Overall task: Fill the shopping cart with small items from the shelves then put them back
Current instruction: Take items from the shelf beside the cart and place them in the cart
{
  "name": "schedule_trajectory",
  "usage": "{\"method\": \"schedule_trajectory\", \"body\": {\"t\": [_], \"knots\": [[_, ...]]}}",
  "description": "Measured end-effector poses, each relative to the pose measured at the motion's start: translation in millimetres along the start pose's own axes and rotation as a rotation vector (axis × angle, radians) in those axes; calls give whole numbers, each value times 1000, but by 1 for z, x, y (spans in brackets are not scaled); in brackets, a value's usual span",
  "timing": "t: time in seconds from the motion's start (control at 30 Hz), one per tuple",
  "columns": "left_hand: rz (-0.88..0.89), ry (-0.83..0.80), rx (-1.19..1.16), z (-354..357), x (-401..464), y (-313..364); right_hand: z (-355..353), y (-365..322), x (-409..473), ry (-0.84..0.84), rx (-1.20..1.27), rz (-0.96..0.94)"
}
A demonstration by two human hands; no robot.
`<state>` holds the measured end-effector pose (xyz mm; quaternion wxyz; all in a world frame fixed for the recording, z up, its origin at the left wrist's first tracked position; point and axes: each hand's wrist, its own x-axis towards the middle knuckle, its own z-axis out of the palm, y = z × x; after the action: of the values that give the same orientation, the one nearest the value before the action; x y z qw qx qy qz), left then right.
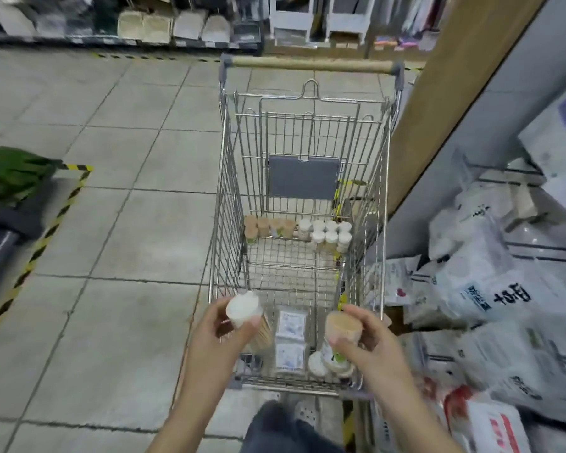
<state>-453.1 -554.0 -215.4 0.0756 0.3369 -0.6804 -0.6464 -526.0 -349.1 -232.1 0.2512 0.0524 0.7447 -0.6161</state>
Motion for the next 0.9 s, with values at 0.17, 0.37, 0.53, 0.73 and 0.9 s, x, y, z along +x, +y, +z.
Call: {"method": "schedule_trajectory", "body": {"t": [0.17,0.37,0.53,0.73,0.9], "knots": [[-84,-78,77,36,78,-18,0,4,76,52,49,48],[-114,-140,183,94,197,-57,9,18,176,104,51,82],[-160,-146,215,145,291,-104,20,39,256,136,56,100],[-202,-164,282,196,371,-162,27,73,323,181,90,129],[-165,-150,370,226,419,-197,26,104,348,198,105,153]]}}
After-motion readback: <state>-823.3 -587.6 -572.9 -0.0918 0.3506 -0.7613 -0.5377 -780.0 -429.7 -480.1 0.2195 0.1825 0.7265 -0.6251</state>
